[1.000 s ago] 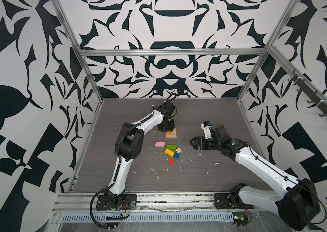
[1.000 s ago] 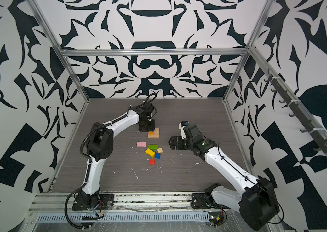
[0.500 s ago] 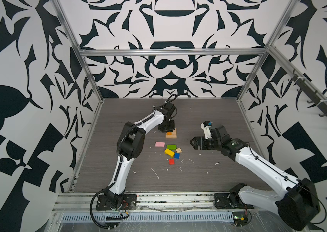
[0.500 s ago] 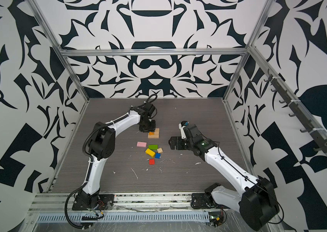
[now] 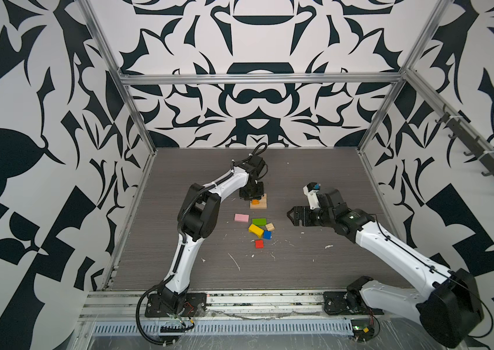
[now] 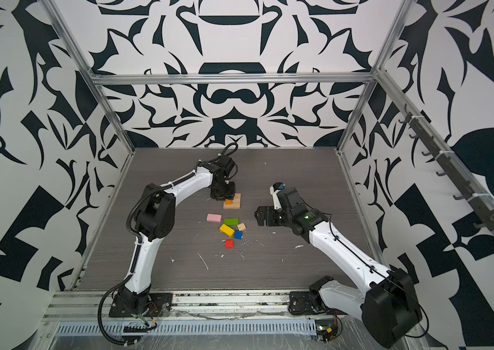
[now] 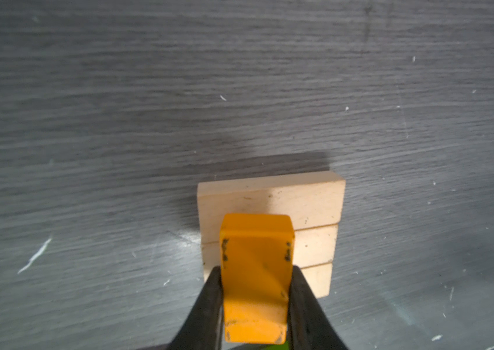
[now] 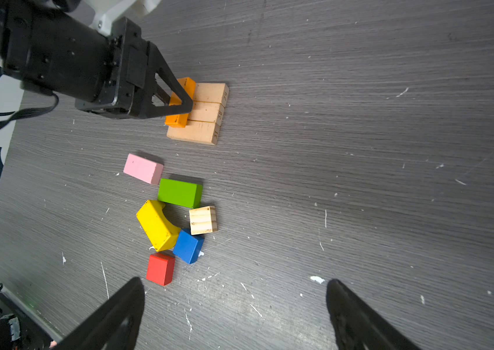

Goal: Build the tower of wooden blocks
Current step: 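Lower the orange block onto the top of the three plain blocks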

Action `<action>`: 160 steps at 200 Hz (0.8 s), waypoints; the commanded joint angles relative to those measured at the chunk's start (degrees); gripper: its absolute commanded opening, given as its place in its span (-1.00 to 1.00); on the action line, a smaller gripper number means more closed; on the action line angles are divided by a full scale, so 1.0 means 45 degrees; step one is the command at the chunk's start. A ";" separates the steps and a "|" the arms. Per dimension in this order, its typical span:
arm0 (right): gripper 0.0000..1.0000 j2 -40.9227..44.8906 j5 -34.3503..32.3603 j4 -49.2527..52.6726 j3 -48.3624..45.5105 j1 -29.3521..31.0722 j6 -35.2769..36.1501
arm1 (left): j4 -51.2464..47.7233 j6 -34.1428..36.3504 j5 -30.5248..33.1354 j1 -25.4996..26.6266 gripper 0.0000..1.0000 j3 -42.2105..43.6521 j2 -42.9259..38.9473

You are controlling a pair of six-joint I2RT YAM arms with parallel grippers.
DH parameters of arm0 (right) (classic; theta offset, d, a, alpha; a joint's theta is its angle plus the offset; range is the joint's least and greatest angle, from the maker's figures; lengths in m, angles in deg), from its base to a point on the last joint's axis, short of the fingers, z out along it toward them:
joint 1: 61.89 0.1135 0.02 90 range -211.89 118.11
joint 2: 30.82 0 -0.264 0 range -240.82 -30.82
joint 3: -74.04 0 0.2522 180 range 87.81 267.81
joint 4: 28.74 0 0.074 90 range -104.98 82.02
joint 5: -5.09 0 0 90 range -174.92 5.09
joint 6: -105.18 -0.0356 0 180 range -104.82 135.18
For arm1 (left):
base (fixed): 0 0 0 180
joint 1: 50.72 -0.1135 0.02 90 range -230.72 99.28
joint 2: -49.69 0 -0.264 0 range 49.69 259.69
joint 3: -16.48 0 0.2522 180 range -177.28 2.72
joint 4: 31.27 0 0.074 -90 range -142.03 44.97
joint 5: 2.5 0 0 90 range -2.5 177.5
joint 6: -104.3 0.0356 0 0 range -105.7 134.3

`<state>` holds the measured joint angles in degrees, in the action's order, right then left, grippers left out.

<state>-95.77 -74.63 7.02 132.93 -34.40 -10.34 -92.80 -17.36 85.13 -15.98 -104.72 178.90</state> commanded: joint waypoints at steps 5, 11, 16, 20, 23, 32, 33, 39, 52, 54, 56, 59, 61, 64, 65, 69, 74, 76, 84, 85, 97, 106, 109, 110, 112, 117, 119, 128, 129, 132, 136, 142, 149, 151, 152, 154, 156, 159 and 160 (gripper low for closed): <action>0.94 0.0001 0.0017 -0.0221 0.0129 0.0074 0.0106 | -0.0547 -0.0092 0.0149 0.0014 -0.57 -0.0366 0.0408; 0.94 -0.0001 0.0001 -0.0220 0.0114 0.0051 0.0121 | -0.0537 -0.0106 0.0147 0.0014 -0.55 -0.0366 0.0419; 0.94 0.0009 0.0008 -0.0211 0.0109 0.0064 0.0123 | -0.0559 -0.0103 0.0144 0.0014 -0.53 -0.0383 0.0415; 0.94 0.0010 0.0002 -0.0220 0.0092 0.0064 0.0121 | -0.0547 -0.0112 0.0134 0.0016 -0.51 -0.0357 0.0409; 0.94 0.0001 -0.0010 -0.0223 0.0090 0.0067 0.0123 | -0.0538 -0.0103 0.0129 0.0014 -0.50 -0.0345 0.0408; 0.94 -0.0001 -0.0014 -0.0211 0.0075 0.0066 0.0123 | -0.0508 -0.0132 0.0135 0.0009 -0.49 -0.0306 0.0389; 0.94 -0.0001 -0.0017 -0.0216 0.0073 0.0065 0.0123 | -0.0503 -0.0132 0.0136 0.0012 -0.49 -0.0305 0.0389; 0.94 0.0015 -0.0020 -0.0216 0.0070 0.0064 0.0119 | -0.0505 -0.0132 0.0150 0.0014 -0.48 -0.0317 0.0406; 0.94 0.0029 -0.0022 -0.0221 0.0052 0.0064 0.0111 | -0.0505 -0.0132 0.0161 0.0014 -0.48 -0.0335 0.0418; 0.94 0.0021 -0.0035 -0.0221 0.0046 0.0064 0.0121 | -0.0515 -0.0128 0.0157 0.0014 -0.48 -0.0337 0.0425; 0.94 0.0019 -0.0038 -0.0230 0.0050 0.0069 0.0123 | -0.0502 -0.0131 0.0156 0.0014 -0.48 -0.0342 0.0427; 0.94 0.0029 -0.0039 -0.0212 0.0051 0.0074 0.0124 | -0.0511 -0.0132 0.0168 0.0014 -0.47 -0.0336 0.0428; 0.94 0.0021 -0.0039 -0.0214 0.0051 0.0067 0.0124 | -0.0516 -0.0132 0.0159 0.0014 -0.47 -0.0337 0.0428; 0.94 0.0029 -0.0039 -0.0239 0.0048 0.0074 0.0114 | -0.0517 -0.0135 0.0161 0.0019 -0.46 -0.0348 0.0440; 0.94 0.0024 -0.0039 -0.0230 0.0040 0.0079 0.0119 | -0.0518 -0.0134 0.0159 0.0016 -0.46 -0.0355 0.0444; 0.94 0.0019 -0.0026 -0.0233 0.0041 0.0070 0.0119 | -0.0518 -0.0140 0.0159 0.0014 -0.46 -0.0344 0.0439; 0.94 0.0019 -0.0028 -0.0258 0.0050 0.0065 0.0119 | -0.0518 -0.0151 0.0156 0.0014 -0.45 -0.0346 0.0433; 0.94 0.0019 -0.0032 -0.0245 0.0050 0.0074 0.0123 | -0.0518 -0.0152 0.0166 0.0014 -0.45 -0.0354 0.0444; 0.94 0.0014 -0.0033 -0.0240 0.0051 0.0065 0.0124 | -0.0531 -0.0162 0.0166 0.0014 -0.43 -0.0344 0.0442; 0.94 0.0016 -0.0026 -0.0230 0.0041 0.0074 0.0124 | -0.0534 -0.0167 0.0161 0.0014 -0.43 -0.0354 0.0445; 0.94 0.0024 -0.0024 -0.0241 0.0034 0.0064 0.0122 | -0.0519 -0.0181 0.0151 0.0014 -0.40 -0.0345 0.0438; 0.94 0.0007 -0.0033 -0.0241 0.0020 0.0071 0.0098 | -0.0519 -0.0225 0.0142 0.0014 -0.37 -0.0347 0.0441; 0.94 0.0017 -0.0021 -0.0240 0.0027 0.0072 0.0121 | -0.0511 -0.0229 0.0152 0.0014 -0.36 -0.0344 0.0439; 0.94 0.0018 -0.0020 -0.0240 0.0029 0.0078 0.0122 | -0.0504 -0.0230 0.0154 0.0014 -0.36 -0.0344 0.0443; 0.94 0.0028 -0.0025 -0.0240 0.0031 0.0072 0.0114 | -0.0509 -0.0230 0.0155 0.0009 -0.35 -0.0349 0.0456; 0.94 0.0015 -0.0037 -0.0240 0.0021 0.0073 0.0120 | -0.0508 -0.0245 0.0149 0.0014 -0.35 -0.0354 0.0459; 0.94 0.0008 -0.0039 -0.0240 0.0019 0.0081 0.0108 | -0.0515 -0.0248 0.0149 0.0014 -0.35 -0.0356 0.0465; 0.94 0.0016 -0.0015 -0.0250 0.0012 0.0078 0.0104 | -0.0516 -0.0254 0.0145 0.0014 -0.31 -0.0347 0.0452; 0.94 0.0017 -0.0017 -0.0245 0.0012 0.0081 0.0104 | -0.0517 -0.0252 0.0141 0.0014 -0.31 -0.0345 0.0450; 0.94 0.0019 -0.0012 -0.0241 0.0012 0.0081 0.0099 | -0.0500 -0.0277 0.0127 0.0014 -0.31 -0.0329 0.0443; 0.94 0.0019 -0.0018 -0.0268 0.0009 0.0077 0.0092 | -0.0517 -0.0288 0.0124 0.0014 -0.31 -0.0338 0.0443; 0.94 0.0019 -0.0017 -0.0262 -0.0007 0.0081 0.0104 | -0.0507 -0.0289 0.0143 0.0014 -0.30 -0.0340 0.0441; 0.94 0.0029 -0.0028 -0.0260 -0.0018 0.0069 0.0104 | -0.0503 -0.0303 0.0142 0.0014 -0.28 -0.0332 0.0437; 0.94 0.0021 -0.0027 -0.0260 -0.0010 0.0080 0.0104 | -0.0514 -0.0307 0.0143 0.0014 -0.28 -0.0341 0.0445; 0.94 0.0020 -0.0023 -0.0260 -0.0019 0.0072 0.0104 | -0.0516 -0.0308 0.0149 0.0014 -0.28 -0.0332 0.0446; 0.94 0.0019 -0.0025 -0.0265 -0.0011 0.0076 0.0104 | -0.0517 -0.0308 0.0149 0.0014 -0.27 -0.0331 0.0437; 0.94 0.0019 -0.0036 -0.0266 -0.0009 0.0077 0.0080 | -0.0513 -0.0308 0.0154 0.0014 -0.27 -0.0336 0.0435; 0.94 0.0029 -0.0012 -0.0261 -0.0008 0.0083 0.0074 | -0.0517 -0.0298 0.0146 0.0014 -0.26 -0.0335 0.0443; 0.94 0.0024 -0.0016 -0.0270 -0.0028 0.0083 0.0080 | -0.0508 -0.0303 0.0141 0.0014 -0.26 -0.0340 0.0445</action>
<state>-95.77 -74.63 7.02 132.93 -34.40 -10.32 -92.82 -18.00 85.15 -15.98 -105.05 179.60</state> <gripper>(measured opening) 0.969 0.361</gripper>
